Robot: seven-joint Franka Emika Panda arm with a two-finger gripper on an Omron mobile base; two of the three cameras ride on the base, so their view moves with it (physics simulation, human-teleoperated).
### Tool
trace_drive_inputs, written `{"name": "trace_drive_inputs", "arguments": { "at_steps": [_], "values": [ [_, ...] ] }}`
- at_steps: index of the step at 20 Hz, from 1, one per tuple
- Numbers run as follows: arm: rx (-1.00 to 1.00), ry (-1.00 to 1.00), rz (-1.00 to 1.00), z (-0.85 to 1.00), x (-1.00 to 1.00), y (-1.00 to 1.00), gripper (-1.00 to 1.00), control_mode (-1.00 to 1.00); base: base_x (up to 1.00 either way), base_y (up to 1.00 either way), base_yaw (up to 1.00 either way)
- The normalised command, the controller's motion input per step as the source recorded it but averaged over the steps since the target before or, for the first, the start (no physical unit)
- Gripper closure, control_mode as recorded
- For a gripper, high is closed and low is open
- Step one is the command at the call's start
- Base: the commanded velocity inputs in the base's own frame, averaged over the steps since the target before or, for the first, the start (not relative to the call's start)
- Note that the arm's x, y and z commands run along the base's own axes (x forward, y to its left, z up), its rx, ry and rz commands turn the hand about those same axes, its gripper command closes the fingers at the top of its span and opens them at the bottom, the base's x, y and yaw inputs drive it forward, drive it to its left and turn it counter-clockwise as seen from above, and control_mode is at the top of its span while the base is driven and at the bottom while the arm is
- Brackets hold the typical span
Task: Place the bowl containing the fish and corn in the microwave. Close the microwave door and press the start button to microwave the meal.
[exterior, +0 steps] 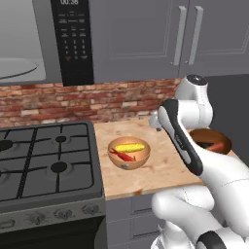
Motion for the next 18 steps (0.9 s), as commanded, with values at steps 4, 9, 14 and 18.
{"name": "trace_drive_inputs", "arguments": {
  "at_steps": [4,9,14,18],
  "values": [
    [0.12,0.0,-0.15,-0.68,-0.2,0.11,-1.0,-1.0,0.0,0.0,0.0],
    [0.07,0.09,-0.17,-0.54,-0.01,0.15,-1.0,-1.0,0.0,0.0,0.0],
    [0.07,0.14,-0.17,-0.57,0.19,0.23,-1.0,-1.0,0.0,0.0,0.0],
    [0.14,0.11,-0.18,-0.51,0.36,0.17,-1.0,-1.0,0.0,0.0,0.0]
  ]
}}
